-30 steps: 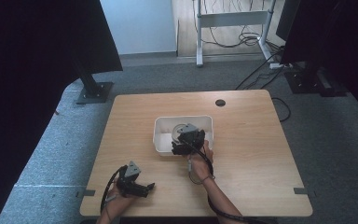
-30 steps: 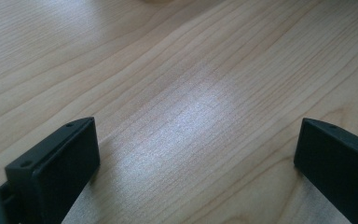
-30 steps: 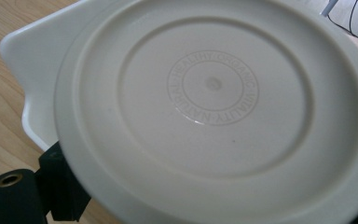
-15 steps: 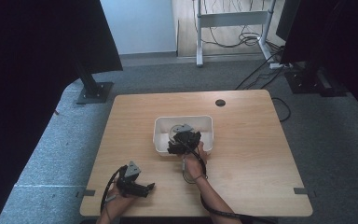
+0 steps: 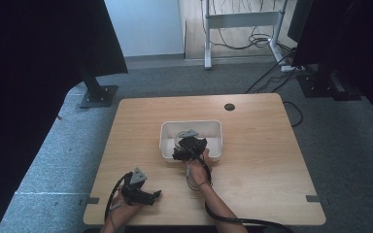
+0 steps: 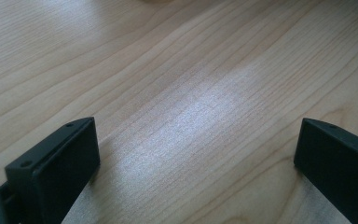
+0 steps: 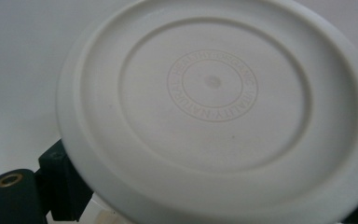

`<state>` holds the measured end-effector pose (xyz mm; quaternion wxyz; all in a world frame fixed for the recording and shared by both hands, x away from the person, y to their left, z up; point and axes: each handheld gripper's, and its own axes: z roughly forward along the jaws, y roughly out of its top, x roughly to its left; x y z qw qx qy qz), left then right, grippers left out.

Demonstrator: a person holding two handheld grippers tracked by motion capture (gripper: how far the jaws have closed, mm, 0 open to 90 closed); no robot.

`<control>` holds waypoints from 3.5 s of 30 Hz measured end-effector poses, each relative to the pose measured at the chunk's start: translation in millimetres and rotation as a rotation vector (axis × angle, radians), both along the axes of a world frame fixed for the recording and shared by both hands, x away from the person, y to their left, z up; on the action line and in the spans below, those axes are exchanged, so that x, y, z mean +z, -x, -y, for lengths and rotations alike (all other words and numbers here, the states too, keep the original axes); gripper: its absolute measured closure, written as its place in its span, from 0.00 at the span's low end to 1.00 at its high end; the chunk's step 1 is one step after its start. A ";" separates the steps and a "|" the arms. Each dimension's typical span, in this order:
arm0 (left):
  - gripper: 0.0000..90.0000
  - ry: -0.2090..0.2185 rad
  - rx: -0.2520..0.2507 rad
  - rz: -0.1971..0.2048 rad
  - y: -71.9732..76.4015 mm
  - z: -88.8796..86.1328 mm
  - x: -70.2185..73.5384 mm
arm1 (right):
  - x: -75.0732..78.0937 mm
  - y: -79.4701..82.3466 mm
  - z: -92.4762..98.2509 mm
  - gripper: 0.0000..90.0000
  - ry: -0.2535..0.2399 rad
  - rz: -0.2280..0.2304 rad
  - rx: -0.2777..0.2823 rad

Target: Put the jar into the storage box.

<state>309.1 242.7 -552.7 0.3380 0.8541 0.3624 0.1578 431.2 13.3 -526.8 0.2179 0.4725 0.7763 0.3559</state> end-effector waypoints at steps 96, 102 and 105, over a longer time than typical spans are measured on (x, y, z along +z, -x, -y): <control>0.00 0.002 -0.002 0.003 -0.2 0.0 -0.1 | 46.5 59.0 62.1 0.07 0.059 0.101 0.357; 0.00 0.012 0.006 0.006 0.0 0.8 -0.6 | 45.7 65.2 78.8 0.07 0.056 0.103 0.344; 0.00 0.011 0.006 0.005 0.0 0.7 -0.6 | 44.4 68.4 87.0 0.07 0.050 0.100 0.342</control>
